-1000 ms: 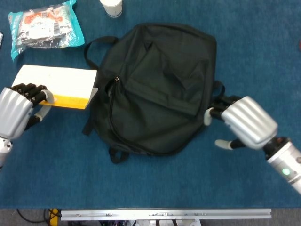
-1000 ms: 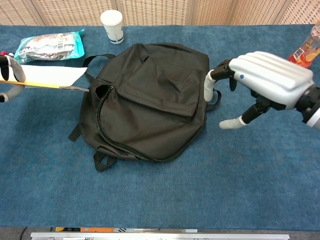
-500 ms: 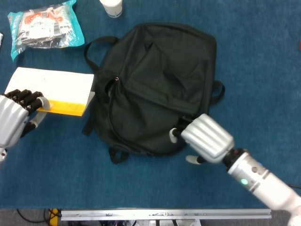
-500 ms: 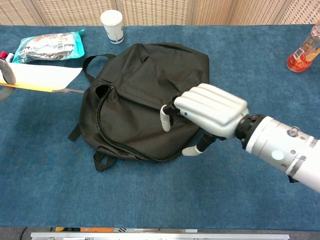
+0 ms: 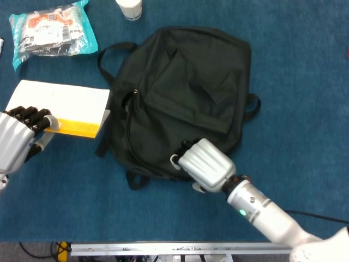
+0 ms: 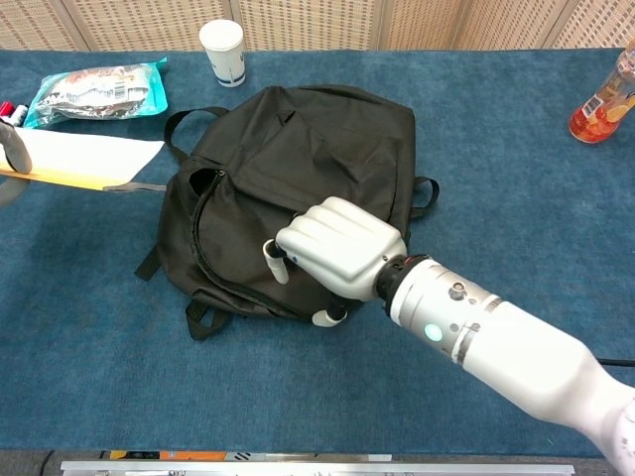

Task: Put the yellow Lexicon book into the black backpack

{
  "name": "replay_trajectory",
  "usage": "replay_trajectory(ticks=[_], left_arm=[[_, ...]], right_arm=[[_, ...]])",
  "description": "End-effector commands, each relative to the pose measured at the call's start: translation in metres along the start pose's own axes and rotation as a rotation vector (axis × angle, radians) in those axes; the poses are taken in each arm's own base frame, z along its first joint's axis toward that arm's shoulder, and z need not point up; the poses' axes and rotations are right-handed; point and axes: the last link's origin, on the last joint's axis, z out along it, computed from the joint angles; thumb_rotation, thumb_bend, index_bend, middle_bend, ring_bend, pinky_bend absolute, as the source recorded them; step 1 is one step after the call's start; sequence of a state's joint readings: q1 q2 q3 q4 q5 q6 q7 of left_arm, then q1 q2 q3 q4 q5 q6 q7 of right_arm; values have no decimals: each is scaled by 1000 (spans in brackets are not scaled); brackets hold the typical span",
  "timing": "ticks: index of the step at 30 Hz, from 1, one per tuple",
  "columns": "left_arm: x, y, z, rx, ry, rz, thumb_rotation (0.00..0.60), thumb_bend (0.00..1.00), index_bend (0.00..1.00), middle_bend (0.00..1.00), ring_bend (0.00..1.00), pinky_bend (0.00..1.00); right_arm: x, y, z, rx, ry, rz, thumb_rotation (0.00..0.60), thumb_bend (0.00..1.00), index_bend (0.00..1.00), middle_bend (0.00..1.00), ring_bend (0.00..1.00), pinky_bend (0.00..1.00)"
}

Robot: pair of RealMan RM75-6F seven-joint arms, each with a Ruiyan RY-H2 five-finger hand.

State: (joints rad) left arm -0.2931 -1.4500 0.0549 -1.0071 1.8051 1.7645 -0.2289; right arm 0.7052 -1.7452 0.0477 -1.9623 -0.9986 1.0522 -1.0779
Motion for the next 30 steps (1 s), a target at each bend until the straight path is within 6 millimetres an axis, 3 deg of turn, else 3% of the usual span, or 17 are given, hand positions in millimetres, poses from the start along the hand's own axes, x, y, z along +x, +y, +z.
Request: replay_trajectory(ticks=[1,12,27,30], left_arm=[[0,0,0,0,-2,0,600,310,589,619,617,759],[-2,1,-2,-4,-13,-7,600,310,590,619,617,759],[0,-2,-4,-5,-12,-14,600,309,593,620,617,759],[1,-2,-5,-6,-13,-14,600,310,593,620,617,759]], right_arm=[[-3,-5,12,-14,0,-37,600,0,465,453,304,460],[-19,-29,34,-33,6,-83,600,0,465,453,304,460],[-35,-36,49,-99,54,-206,600,2,465,453,305,501],[-38,-29,49,-127,42,-219,600,115,465,459,315,529]])
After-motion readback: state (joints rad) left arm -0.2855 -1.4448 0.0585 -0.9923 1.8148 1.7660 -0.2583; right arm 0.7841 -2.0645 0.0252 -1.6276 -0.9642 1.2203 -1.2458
